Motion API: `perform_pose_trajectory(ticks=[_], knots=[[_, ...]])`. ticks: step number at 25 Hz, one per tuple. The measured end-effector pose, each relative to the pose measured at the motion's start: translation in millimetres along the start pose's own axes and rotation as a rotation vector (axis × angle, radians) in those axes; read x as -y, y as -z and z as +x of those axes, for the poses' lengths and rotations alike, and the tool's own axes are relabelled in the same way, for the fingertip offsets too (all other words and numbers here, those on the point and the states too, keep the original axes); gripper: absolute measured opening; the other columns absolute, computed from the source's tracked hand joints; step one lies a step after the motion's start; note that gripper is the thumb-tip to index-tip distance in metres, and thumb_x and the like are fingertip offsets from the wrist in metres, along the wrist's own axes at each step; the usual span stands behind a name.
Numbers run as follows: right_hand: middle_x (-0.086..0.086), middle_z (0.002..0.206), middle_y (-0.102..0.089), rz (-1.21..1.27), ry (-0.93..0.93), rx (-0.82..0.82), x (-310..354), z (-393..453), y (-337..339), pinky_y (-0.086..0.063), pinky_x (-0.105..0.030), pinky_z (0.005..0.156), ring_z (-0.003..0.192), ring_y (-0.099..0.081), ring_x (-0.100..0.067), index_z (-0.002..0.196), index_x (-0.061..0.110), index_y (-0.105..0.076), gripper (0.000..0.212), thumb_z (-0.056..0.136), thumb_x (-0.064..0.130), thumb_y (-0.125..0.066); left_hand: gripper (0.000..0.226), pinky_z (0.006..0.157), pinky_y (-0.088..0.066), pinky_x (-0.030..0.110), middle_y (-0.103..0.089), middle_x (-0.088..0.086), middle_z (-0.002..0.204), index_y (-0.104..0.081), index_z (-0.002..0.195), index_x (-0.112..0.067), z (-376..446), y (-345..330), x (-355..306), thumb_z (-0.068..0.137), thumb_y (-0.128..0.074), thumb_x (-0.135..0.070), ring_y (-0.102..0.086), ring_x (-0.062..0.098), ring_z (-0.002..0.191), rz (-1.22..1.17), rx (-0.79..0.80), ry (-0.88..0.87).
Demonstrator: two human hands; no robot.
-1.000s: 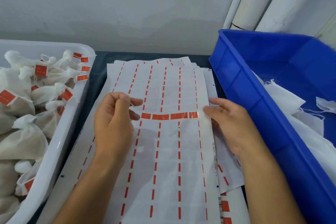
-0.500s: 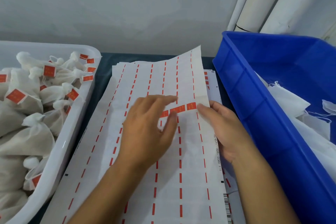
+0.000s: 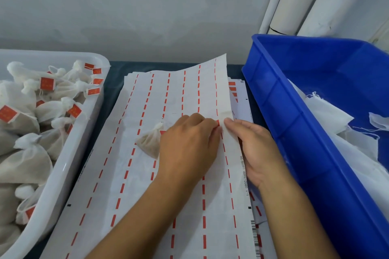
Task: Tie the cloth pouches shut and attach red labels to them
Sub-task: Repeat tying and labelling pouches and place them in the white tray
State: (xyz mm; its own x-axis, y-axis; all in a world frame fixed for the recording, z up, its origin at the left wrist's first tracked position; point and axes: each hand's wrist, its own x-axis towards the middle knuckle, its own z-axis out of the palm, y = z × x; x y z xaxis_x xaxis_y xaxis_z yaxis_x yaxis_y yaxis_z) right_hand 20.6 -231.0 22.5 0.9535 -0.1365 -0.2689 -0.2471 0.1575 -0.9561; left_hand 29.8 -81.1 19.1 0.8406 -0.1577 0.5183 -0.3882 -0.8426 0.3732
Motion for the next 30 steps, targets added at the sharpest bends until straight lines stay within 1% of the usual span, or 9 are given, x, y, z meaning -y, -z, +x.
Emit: perform_pose_trajectory(ticks=[3,6,8,13,19,22,25,28,30], knots=[[-0.006,0.105,-0.079,0.043,-0.034,0.009,0.9,0.6,2.2,-0.063,-0.049,0.082,0.093,-0.077,-0.031,0.104,0.022,-0.08,0.017,0.097,0.033,-0.069,0.026,0.064,-0.049,0.022,-0.076,-0.011,0.1,-0.078,0.106,-0.033,-1.0,1.8,1.4,0.09,-0.07,-0.051,-0.068,0.009,0.084,-0.068,0.05,0.045],[-0.008,0.105,-0.078,0.036,-0.049,0.026,-0.5,-0.7,-0.1,-0.062,-0.054,0.086,0.095,-0.076,-0.034,0.105,0.021,-0.08,0.019,0.097,0.034,-0.068,0.035,0.067,-0.043,0.021,-0.075,-0.01,0.106,-0.076,0.114,-0.032,-3.0,2.0,6.8,0.089,-0.068,-0.055,-0.068,0.01,0.089,-0.073,0.051,0.057],[-0.007,0.104,-0.079,0.007,-0.036,0.021,-1.6,-1.4,-1.9,-0.062,-0.055,0.087,0.094,-0.077,-0.033,0.102,0.022,-0.08,0.018,0.097,0.034,-0.069,0.032,0.066,-0.046,0.022,-0.076,-0.008,0.102,-0.078,0.111,-0.029,-3.5,0.5,9.8,0.091,-0.068,-0.051,-0.067,0.012,0.085,-0.091,0.046,0.02],[-0.005,0.098,-0.079,-0.068,0.021,0.002,-1.9,-2.1,-1.4,-0.062,-0.055,0.087,0.091,-0.077,-0.03,0.095,0.024,-0.082,0.017,0.096,0.036,-0.07,0.026,0.054,-0.056,0.03,-0.076,-0.002,0.089,-0.082,0.1,-0.02,-2.7,-3.9,12.2,0.092,-0.065,-0.038,-0.067,0.017,0.073,-0.106,-0.032,-0.083],[-0.002,0.097,-0.08,-0.1,0.029,-0.018,0.0,-2.0,-3.9,-0.062,-0.055,0.086,0.088,-0.078,-0.028,0.093,0.027,-0.081,0.016,0.096,0.038,-0.07,0.016,0.058,-0.054,0.025,-0.076,-0.003,0.091,-0.081,0.099,-0.02,0.1,-3.4,12.7,0.094,-0.072,-0.033,-0.068,0.014,0.072,-0.11,-0.028,-0.031],[0.0,0.095,-0.08,-0.117,0.031,-0.026,1.1,-3.0,-3.5,-0.063,-0.052,0.084,0.085,-0.078,-0.026,0.09,0.03,-0.081,0.016,0.097,0.038,-0.068,0.018,0.061,-0.054,0.022,-0.076,-0.005,0.096,-0.078,0.101,-0.023,0.1,-1.4,10.9,0.094,-0.069,-0.037,-0.068,0.011,0.073,-0.146,-0.01,0.01],[0.005,0.091,-0.079,-0.181,0.064,-0.039,1.5,-4.3,-3.6,-0.065,-0.045,0.078,0.081,-0.078,-0.021,0.086,0.034,-0.079,0.017,0.097,0.04,-0.067,0.018,0.058,-0.056,0.024,-0.072,-0.007,0.095,-0.074,0.1,-0.025,0.8,-2.1,7.0,0.096,-0.065,-0.04,-0.065,0.01,0.073,-0.14,0.025,0.051],[0.012,0.087,-0.077,-0.344,0.151,-0.093,-0.1,-1.8,0.6,-0.064,-0.035,0.072,0.079,-0.076,-0.013,0.085,0.034,-0.075,0.019,0.098,0.044,-0.065,0.019,0.061,-0.057,0.026,-0.065,-0.011,0.099,-0.067,0.101,-0.028,2.6,-2.1,9.2,0.099,-0.058,-0.045,-0.062,0.008,0.076,-0.164,0.039,0.161],[0.016,0.09,-0.075,-0.482,0.207,-0.158,-1.6,1.7,6.6,-0.062,-0.033,0.073,0.082,-0.074,-0.009,0.092,0.034,-0.071,0.014,0.097,0.046,-0.065,0.018,0.065,-0.056,0.024,-0.061,-0.014,0.102,-0.063,0.104,-0.03,2.9,-0.5,15.6,0.1,-0.056,-0.046,-0.061,0.008,0.077,-0.189,0.03,0.215]])
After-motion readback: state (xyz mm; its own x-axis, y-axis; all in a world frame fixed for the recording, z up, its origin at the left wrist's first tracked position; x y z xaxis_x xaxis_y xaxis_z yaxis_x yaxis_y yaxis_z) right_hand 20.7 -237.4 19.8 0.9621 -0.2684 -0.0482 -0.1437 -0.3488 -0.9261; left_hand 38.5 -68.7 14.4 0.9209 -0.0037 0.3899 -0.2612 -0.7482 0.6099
